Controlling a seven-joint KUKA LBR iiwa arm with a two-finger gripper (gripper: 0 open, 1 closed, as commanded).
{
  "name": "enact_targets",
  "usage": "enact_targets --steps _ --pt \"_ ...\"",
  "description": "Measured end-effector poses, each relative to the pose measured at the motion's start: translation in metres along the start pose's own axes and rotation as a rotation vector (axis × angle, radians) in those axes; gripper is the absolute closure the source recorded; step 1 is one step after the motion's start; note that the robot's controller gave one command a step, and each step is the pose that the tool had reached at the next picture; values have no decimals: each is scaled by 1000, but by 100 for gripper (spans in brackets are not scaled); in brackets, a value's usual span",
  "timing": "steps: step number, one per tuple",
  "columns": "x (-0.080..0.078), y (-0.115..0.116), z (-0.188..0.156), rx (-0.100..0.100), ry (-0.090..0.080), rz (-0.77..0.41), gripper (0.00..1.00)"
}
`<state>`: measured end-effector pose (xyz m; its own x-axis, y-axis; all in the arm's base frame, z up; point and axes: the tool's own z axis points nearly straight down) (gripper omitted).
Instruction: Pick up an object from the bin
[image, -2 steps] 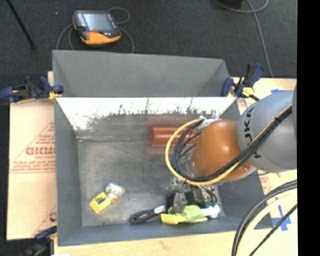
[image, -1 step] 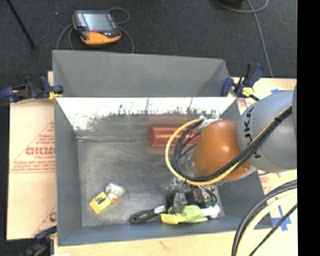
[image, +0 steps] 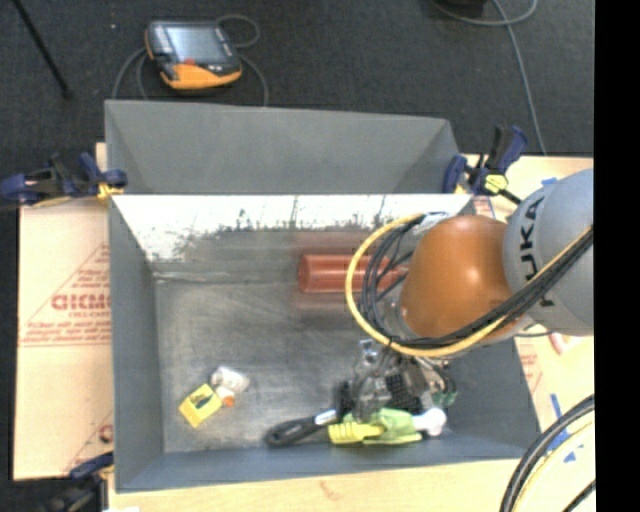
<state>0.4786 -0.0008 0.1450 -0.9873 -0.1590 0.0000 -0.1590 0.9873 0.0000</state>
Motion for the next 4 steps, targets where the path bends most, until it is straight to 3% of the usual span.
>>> enact_targets --steps 1,2,3,4 --pt "-8 -1 -68 0 1 -81 100" --pt "-10 1 -88 2 -3 -110 100" --pt "-14 -36 -58 1 -1 -166 0" --pt "-15 -36 -59 0 -3 -165 0"
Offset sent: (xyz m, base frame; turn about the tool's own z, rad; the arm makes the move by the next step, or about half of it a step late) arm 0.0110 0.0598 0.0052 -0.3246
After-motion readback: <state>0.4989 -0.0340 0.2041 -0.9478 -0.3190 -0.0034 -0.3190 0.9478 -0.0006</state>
